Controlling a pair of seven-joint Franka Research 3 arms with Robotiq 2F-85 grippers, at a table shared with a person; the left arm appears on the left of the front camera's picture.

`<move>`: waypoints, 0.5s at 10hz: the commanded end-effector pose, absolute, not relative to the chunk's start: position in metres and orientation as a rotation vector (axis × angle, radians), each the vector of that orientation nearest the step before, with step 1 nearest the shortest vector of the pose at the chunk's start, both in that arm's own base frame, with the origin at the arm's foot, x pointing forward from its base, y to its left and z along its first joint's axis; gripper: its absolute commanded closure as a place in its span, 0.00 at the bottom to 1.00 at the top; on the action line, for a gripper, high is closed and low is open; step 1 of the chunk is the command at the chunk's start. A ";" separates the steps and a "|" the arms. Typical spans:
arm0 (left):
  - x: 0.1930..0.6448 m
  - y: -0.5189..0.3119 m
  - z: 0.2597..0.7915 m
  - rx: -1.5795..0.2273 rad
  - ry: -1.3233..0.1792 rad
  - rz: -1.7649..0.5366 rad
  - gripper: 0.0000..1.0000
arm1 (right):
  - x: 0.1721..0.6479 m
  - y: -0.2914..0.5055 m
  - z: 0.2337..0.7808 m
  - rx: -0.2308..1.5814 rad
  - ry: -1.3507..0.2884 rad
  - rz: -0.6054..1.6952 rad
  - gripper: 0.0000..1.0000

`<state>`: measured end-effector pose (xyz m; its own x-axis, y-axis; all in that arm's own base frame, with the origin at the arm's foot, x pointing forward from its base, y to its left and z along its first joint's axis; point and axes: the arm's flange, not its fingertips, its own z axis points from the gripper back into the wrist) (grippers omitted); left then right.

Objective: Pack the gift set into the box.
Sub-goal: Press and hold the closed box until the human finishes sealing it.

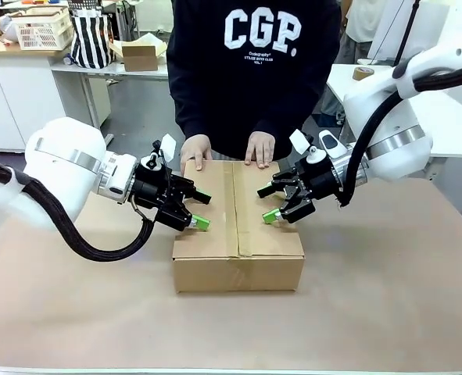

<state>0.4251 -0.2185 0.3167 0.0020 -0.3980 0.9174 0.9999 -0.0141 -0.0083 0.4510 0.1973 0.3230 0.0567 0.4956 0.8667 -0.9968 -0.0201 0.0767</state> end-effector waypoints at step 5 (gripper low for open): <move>0.425 -0.218 0.315 -0.920 -0.888 -1.379 0.00 | 0.450 0.197 0.323 0.878 -0.754 1.389 0.00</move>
